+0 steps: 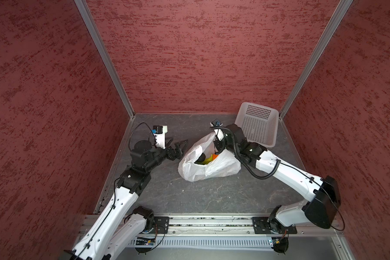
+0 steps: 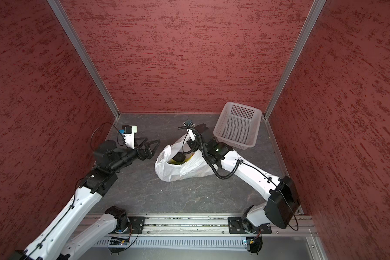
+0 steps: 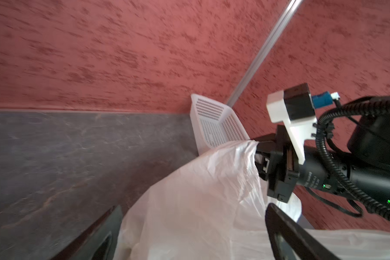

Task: Untie the knot of the plastic bag and take out the fruit
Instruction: Untie the plastic bag at the center of the table.

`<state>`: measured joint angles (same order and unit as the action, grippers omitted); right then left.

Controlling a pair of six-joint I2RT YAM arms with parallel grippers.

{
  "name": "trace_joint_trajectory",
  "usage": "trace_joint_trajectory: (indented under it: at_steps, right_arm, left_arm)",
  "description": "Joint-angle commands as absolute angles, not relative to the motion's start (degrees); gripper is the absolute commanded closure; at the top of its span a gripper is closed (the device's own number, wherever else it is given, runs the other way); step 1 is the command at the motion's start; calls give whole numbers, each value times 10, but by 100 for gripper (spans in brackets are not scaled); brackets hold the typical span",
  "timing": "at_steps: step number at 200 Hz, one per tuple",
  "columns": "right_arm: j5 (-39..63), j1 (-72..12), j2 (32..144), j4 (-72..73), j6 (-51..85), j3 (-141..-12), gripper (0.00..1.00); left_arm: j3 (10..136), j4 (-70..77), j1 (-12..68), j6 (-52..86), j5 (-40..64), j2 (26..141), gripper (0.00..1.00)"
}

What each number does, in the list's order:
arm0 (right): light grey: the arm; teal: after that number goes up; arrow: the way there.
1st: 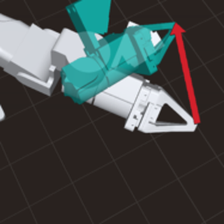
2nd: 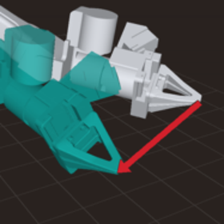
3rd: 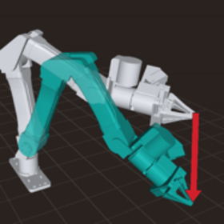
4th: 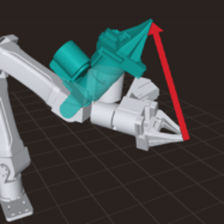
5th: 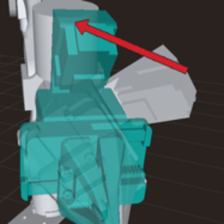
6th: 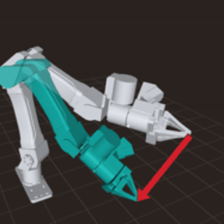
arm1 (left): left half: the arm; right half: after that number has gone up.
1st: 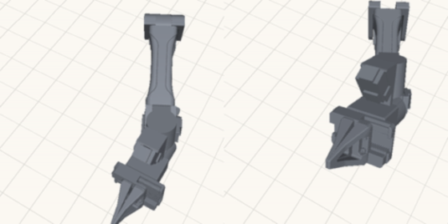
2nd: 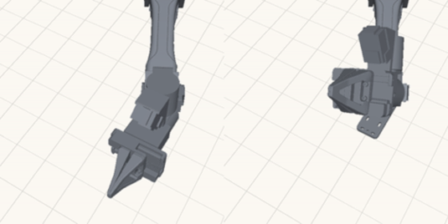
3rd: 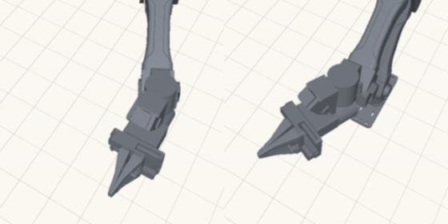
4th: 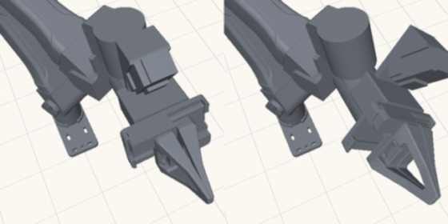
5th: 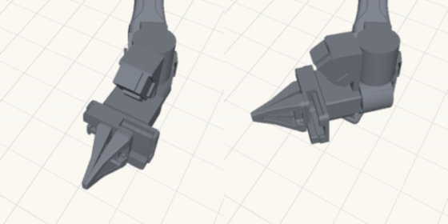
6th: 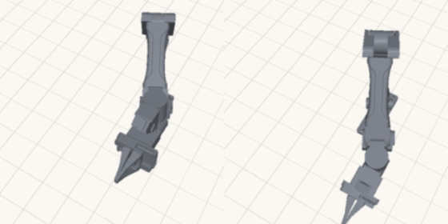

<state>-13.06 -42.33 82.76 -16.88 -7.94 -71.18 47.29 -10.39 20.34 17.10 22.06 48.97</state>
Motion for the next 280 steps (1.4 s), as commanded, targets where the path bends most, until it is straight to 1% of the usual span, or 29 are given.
trace_joint_trajectory:
  at_steps: [1,19,51,59,86,100,128,133,148,159,164,175,189,196,202,229,245,266,267,272,276,280]
  right_arm:
    - [-121,-421,827,-159,-77,-730,100]
    - [-124,-420,829,-166,-79,-738,100]
    - [-121,-411,845,-181,-81,-750,100]
    - [-119,-409,846,-184,-82,-754,100]
    - [-104,-406,842,-182,-83,-755,100]
    - [-96,-406,839,-179,-80,-752,100]
    - [-82,-406,835,-169,-72,-739,100]
    - [-80,-406,836,-166,-71,-736,100]
    - [-74,-405,817,-163,-67,-727,100]
    - [-71,-406,814,-163,-67,-722,100]
    - [-71,-405,812,-163,-67,-719,100]
    - [-70,-406,807,-163,-67,-711,100]
    - [-73,-406,797,-159,-66,-699,100]
    - [-78,-406,794,-159,-67,-694,100]
    - [-83,-406,792,-160,-68,-691,100]
    - [-112,-400,792,-166,-78,-679,100]
    - [-116,-389,797,-172,-76,-684,100]
    - [-120,-382,822,-198,-75,-711,100]
    - [-119,-383,823,-200,-75,-712,99]
    - [-110,-382,826,-209,-75,-720,86]
    - [-100,-382,828,-217,-75,-728,72]
    - [-90,-383,830,-227,-74,-738,61]
  left_arm:
    - [510,-126,235,145,345,523,1]
    - [515,-136,266,135,357,550,1]
    - [493,-139,305,132,328,564,0]
    - [492,-150,318,127,298,568,0]
    - [493,-184,356,116,139,590,0]
    - [497,-187,365,116,93,609,0]
    - [516,-181,368,130,38,647,0]
    - [517,-178,368,134,28,650,3]
    - [518,-163,357,144,24,653,18]
    - [518,-157,349,149,25,653,32]
    - [518,-158,345,151,24,654,40]
    - [521,-166,336,154,26,660,54]
    - [522,-183,329,154,9,664,75]
    - [521,-190,327,156,-6,663,83]
    - [519,-196,323,159,-16,658,88]
    - [512,-220,306,166,-78,621,100]
    - [512,-233,301,164,-104,602,100]
    - [515,-245,306,159,-106,591,100]
    - [516,-245,306,159,-105,590,100]
    - [515,-245,310,160,-101,589,100]
    - [516,-244,315,161,-100,588,100]
    - [516,-243,322,162,-99,587,100]
